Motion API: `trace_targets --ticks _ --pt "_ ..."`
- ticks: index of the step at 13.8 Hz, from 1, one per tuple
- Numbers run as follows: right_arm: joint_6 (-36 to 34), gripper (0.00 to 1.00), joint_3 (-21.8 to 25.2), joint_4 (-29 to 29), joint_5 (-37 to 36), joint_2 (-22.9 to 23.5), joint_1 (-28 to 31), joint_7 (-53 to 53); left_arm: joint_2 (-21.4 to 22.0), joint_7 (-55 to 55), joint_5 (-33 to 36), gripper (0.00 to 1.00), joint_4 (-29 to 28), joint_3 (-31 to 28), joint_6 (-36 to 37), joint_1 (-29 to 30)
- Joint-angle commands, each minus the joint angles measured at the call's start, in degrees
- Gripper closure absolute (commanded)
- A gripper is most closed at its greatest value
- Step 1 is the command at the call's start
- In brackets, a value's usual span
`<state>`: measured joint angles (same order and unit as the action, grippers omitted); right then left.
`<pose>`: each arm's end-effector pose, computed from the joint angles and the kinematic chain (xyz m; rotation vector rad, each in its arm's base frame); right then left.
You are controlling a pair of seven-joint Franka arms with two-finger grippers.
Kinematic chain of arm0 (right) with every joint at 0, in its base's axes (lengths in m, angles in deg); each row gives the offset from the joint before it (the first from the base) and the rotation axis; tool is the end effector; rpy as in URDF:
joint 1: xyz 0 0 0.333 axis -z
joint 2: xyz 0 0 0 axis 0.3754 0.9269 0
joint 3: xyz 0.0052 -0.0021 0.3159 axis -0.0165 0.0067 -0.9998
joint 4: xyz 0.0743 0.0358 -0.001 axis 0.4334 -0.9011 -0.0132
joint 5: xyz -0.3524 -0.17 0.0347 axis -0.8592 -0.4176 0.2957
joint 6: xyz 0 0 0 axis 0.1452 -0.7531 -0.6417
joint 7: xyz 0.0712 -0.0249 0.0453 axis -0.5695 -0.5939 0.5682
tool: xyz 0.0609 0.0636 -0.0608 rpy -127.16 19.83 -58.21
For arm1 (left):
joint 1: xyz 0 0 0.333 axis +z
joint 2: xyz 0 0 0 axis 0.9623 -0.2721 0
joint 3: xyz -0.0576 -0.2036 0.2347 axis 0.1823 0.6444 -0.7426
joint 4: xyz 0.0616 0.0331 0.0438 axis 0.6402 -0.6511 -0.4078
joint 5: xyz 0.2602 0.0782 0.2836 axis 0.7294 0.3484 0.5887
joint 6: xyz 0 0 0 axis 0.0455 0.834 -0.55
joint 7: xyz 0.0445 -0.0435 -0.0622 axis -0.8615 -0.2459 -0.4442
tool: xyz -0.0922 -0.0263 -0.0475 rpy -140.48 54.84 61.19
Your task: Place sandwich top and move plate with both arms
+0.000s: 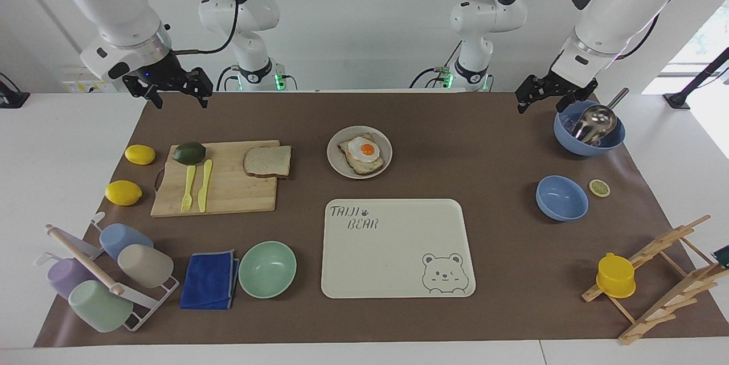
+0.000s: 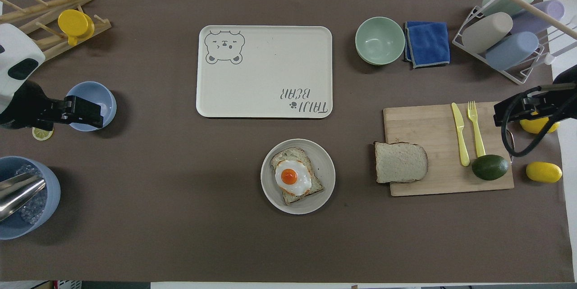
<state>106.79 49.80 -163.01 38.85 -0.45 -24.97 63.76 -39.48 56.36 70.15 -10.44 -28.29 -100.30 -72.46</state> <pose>0.5411 0.0029 0.6114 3.0878 0.0359 -0.2277 0.5280 -0.0770 0.5971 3.1031 -0.0480 -0.1622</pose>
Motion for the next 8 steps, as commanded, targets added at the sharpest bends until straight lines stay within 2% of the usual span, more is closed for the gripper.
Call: trace_targets --ticks 1,6,8 --pt "-1.4 0.0 0.6 1.2 -0.1 0.6 -0.3 1.5 1.2 0.6 -0.8 0.0 -0.9 0.5 0.0 1.0" --pt "-1.6 0.0 0.5 0.7 -0.1 0.3 -0.3 1.0 1.2 0.6 -0.8 0.0 -0.9 0.5 0.0 1.0" --pt "-0.4 0.0 0.7 -1.4 0.0 -0.6 0.2 1.3 1.2 0.6 -0.8 0.0 -0.9 0.5 0.0 1.0"
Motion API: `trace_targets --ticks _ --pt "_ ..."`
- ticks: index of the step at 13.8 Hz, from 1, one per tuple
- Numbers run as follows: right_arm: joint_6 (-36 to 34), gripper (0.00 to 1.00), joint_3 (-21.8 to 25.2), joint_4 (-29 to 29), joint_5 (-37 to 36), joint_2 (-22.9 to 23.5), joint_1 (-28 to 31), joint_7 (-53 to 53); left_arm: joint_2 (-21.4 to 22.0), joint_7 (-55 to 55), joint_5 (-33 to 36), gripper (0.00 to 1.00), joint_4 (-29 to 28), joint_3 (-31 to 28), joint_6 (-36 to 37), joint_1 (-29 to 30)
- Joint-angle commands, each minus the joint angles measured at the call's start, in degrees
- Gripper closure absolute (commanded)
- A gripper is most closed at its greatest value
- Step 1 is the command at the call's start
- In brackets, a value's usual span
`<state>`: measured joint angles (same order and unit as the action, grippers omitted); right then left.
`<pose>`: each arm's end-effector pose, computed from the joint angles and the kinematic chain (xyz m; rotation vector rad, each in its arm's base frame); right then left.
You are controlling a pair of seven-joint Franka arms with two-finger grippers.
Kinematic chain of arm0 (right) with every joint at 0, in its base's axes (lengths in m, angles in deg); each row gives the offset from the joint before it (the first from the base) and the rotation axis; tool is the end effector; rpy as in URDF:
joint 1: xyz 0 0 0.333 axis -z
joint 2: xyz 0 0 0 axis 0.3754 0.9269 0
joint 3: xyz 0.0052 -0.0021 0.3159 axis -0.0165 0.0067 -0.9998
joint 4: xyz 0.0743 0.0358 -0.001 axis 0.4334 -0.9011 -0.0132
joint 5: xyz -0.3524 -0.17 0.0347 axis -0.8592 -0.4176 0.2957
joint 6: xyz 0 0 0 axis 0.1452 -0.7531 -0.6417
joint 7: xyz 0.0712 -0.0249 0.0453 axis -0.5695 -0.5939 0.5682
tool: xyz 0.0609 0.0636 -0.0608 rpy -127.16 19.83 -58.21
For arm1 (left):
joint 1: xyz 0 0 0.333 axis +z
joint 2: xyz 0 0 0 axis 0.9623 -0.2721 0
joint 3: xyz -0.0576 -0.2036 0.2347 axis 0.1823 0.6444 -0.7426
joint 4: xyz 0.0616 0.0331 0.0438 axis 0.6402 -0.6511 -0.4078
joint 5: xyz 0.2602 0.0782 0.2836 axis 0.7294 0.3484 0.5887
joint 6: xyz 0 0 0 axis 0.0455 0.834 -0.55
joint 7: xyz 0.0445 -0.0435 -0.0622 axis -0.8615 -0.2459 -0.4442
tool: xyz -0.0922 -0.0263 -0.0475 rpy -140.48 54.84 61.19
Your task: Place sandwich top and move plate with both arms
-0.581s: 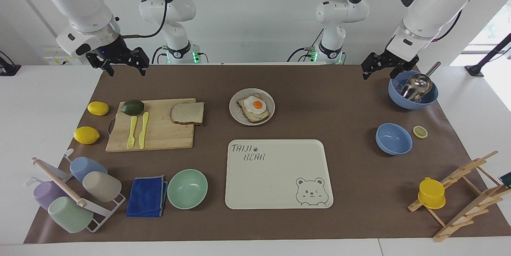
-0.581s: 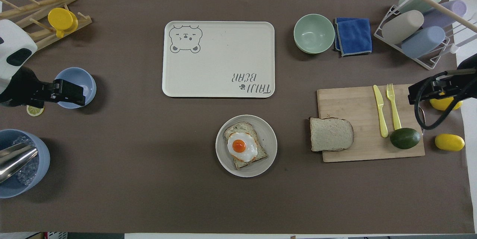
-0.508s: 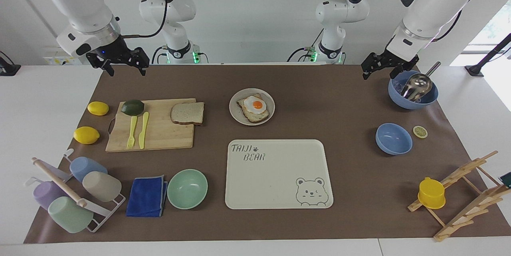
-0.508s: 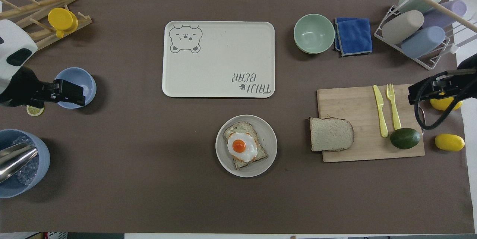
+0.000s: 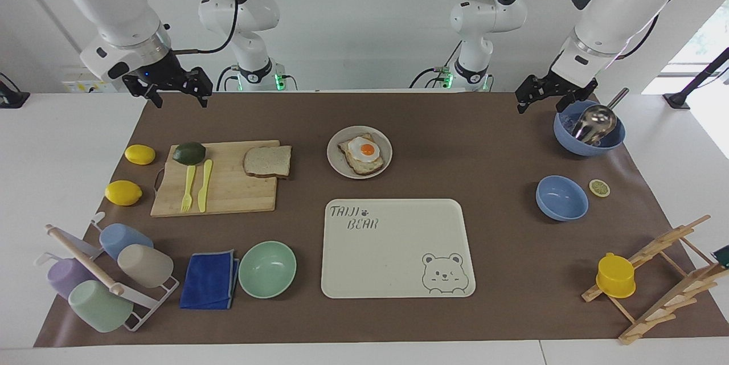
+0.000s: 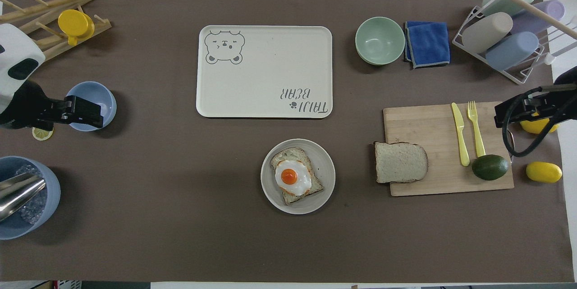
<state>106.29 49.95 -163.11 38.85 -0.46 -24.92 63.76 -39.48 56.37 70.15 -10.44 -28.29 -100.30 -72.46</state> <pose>0.5399 0.0010 0.6101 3.0869 0.0303 -0.2437 0.5280 -0.0770 0.5971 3.1031 -0.0482 -0.1622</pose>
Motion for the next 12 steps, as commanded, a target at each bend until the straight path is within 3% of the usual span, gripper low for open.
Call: trace_targets --ticks 1,4,6,7,10,12 --pt "1.4 0.0 0.5 -2.8 0.0 -1.2 0.1 1.5 1.2 0.6 -0.8 0.0 -0.9 0.5 0.0 1.0" --pt "5.1 0.0 0.0 -9.3 1.9 -4.2 -1.0 1.4 1.2 0.6 -0.8 0.0 -0.9 0.5 0.0 1.0" --pt "15.0 0.0 -0.1 -17.7 1.8 -6.8 -6.1 1.0 1.2 0.6 -0.8 0.0 -0.9 0.5 0.0 1.0" --pt "16.8 0.0 -0.1 -19.0 1.2 -6.2 -8.6 -2.2 1.2 0.6 -0.8 0.0 -0.9 0.5 0.0 1.0" --pt "21.1 0.0 -0.1 -19.0 -1.2 1.4 -17.0 -15.7 1.2 0.6 -0.8 0.0 -0.9 0.5 0.0 1.0" --pt "23.2 0.0 -0.2 -19.6 -2.0 5.2 -19.3 -21.1 1.2 0.6 -0.8 0.0 -0.9 0.5 0.0 1.0"
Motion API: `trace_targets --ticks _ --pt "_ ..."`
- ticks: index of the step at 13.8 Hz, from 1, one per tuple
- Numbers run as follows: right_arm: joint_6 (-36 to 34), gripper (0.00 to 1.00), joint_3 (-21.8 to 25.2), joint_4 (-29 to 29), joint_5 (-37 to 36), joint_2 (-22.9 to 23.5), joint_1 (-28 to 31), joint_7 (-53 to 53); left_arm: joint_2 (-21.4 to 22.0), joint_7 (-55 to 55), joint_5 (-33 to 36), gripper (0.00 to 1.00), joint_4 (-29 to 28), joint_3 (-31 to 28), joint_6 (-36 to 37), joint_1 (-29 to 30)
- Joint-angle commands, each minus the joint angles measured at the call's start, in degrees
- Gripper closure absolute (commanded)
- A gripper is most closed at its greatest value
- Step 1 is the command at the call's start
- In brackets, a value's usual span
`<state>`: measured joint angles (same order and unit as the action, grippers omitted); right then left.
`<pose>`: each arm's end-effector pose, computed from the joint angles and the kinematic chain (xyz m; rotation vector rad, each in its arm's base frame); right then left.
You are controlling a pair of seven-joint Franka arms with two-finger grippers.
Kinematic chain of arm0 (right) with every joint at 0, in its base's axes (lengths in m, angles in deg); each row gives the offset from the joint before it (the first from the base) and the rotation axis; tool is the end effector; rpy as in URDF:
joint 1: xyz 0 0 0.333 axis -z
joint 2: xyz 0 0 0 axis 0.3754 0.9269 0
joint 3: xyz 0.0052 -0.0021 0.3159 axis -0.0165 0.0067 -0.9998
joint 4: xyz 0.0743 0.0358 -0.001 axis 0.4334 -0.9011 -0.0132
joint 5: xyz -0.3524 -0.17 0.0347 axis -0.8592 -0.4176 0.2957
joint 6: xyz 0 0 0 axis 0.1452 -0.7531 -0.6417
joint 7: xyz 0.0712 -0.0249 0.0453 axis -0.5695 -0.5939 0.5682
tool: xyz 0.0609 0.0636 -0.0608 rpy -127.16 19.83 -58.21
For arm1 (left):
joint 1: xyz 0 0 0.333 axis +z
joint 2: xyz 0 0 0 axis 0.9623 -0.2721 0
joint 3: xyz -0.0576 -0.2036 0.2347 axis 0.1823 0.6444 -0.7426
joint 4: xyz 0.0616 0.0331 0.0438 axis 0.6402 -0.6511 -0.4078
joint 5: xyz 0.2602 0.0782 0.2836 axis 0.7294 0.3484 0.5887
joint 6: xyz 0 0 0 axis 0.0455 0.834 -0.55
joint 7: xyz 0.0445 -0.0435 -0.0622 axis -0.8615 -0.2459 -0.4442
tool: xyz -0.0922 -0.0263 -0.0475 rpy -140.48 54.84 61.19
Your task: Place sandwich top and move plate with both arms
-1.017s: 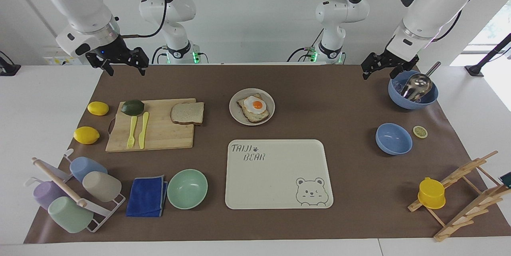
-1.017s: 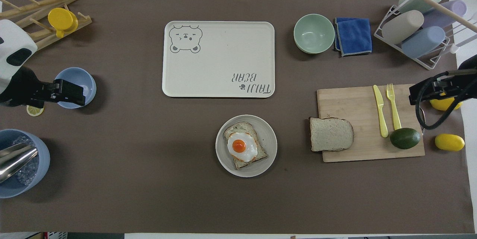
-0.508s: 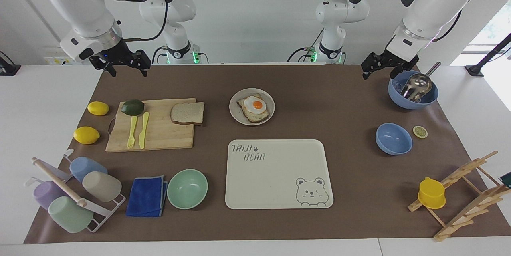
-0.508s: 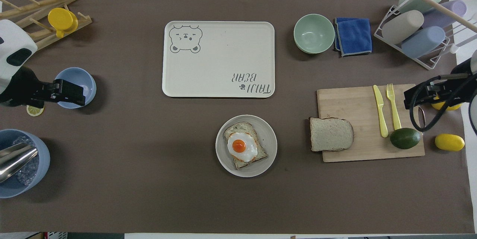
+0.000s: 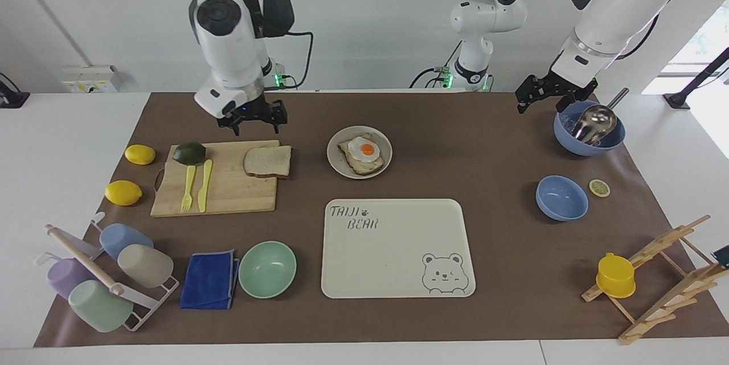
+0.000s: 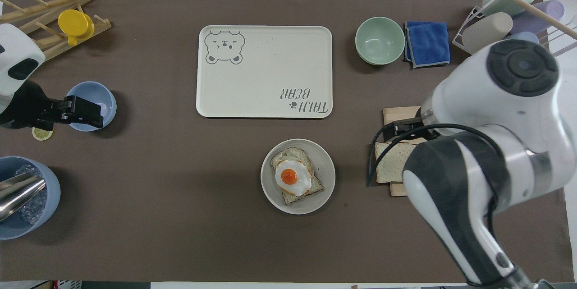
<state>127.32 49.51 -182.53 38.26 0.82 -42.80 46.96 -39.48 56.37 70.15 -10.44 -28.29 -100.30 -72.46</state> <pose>0.5231 0.1751 0.4674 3.0367 0.0990 -0.1956 0.5280 -0.0770 0.5971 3.1031 -0.0482 -0.1622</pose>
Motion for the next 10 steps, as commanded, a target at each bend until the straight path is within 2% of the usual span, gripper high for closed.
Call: trace_targets --ticks 1,3,5,7,10 --pt "4.1 0.0 0.3 -2.0 -1.4 4.4 -2.4 -6.3 1.2 0.6 -0.8 0.0 -0.9 0.5 0.0 1.0" --pt "7.9 0.0 0.3 -8.4 -2.0 3.6 -4.6 -7.8 1.2 0.6 -0.8 0.0 -0.9 0.5 0.0 1.0" --pt "7.3 0.0 0.3 -9.3 -7.0 4.3 -5.4 -9.2 1.2 0.6 -0.8 0.0 -0.9 0.5 0.0 1.0" --pt "7.2 0.15 0.3 -9.4 -7.4 5.5 -5.9 -9.8 1.2 0.6 -0.8 0.0 -0.9 0.5 0.0 1.0" --pt "7.8 0.18 0.3 -10.2 -7.8 7.4 -6.2 -11.0 1.2 0.6 -0.8 0.0 -0.9 0.5 0.0 1.0"
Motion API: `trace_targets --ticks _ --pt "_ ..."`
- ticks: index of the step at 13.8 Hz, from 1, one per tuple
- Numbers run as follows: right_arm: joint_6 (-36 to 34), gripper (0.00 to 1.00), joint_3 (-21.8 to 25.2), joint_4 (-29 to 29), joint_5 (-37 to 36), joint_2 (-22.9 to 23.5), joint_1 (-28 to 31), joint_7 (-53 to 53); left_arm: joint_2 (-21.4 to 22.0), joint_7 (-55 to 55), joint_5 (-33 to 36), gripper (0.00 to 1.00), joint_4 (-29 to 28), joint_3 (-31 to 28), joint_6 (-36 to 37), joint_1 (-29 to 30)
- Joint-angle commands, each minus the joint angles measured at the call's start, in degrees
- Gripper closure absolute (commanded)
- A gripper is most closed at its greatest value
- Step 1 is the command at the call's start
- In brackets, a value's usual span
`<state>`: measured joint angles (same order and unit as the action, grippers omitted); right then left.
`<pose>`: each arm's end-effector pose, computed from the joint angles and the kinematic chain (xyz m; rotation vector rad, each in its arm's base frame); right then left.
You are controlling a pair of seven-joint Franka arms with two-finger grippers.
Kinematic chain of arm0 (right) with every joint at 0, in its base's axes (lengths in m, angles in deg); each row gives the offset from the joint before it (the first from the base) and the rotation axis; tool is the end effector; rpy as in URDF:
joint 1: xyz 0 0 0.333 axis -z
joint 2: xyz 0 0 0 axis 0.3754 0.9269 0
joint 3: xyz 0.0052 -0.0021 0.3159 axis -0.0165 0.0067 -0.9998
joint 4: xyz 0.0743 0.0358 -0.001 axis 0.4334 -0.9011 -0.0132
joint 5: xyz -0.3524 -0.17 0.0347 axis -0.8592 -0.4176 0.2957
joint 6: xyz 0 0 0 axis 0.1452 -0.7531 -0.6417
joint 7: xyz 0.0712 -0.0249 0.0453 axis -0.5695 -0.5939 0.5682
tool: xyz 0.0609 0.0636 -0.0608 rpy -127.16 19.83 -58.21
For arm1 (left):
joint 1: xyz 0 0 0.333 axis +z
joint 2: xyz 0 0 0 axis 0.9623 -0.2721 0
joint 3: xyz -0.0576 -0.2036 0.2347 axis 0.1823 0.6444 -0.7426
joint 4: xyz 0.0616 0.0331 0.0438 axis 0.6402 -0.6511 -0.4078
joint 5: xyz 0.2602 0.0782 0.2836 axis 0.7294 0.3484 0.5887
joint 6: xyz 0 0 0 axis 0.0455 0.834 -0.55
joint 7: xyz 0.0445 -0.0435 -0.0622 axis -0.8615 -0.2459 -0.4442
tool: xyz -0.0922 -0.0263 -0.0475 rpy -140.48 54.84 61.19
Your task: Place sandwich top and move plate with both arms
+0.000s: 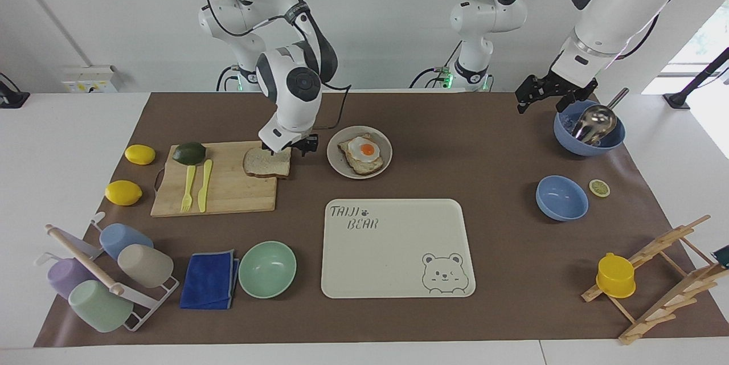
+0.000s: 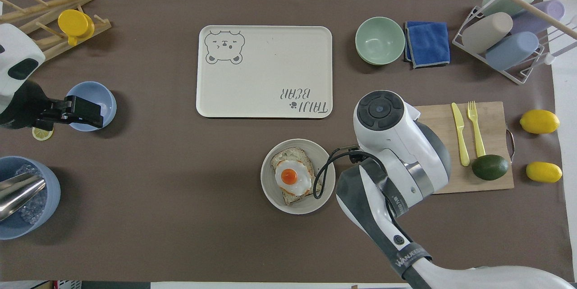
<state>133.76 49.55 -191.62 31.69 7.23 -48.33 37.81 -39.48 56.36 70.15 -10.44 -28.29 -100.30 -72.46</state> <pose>0.4936 0.2113 0.3447 2.8526 0.0924 -0.3100 0.5280 -0.0770 0.5971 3.1031 -0.0480 -0.1622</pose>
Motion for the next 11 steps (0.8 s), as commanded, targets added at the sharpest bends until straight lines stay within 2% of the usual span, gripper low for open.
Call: trace_targets --ticks 1,5,11 --pt "1.2 0.18 0.3 -1.1 -1.5 1.2 -1.5 -2.7 1.2 0.6 -0.8 0.0 -0.9 0.5 0.0 1.0" --pt "1.5 0.18 0.3 -1.1 -5.0 4.2 -2.1 -4.9 1.2 0.6 -0.8 0.0 -0.9 0.5 0.0 1.0" --pt "1.7 0.18 0.2 -2.8 -8.8 4.8 -1.9 -4.9 1.2 0.6 -0.8 0.0 -0.9 0.5 0.0 1.0"
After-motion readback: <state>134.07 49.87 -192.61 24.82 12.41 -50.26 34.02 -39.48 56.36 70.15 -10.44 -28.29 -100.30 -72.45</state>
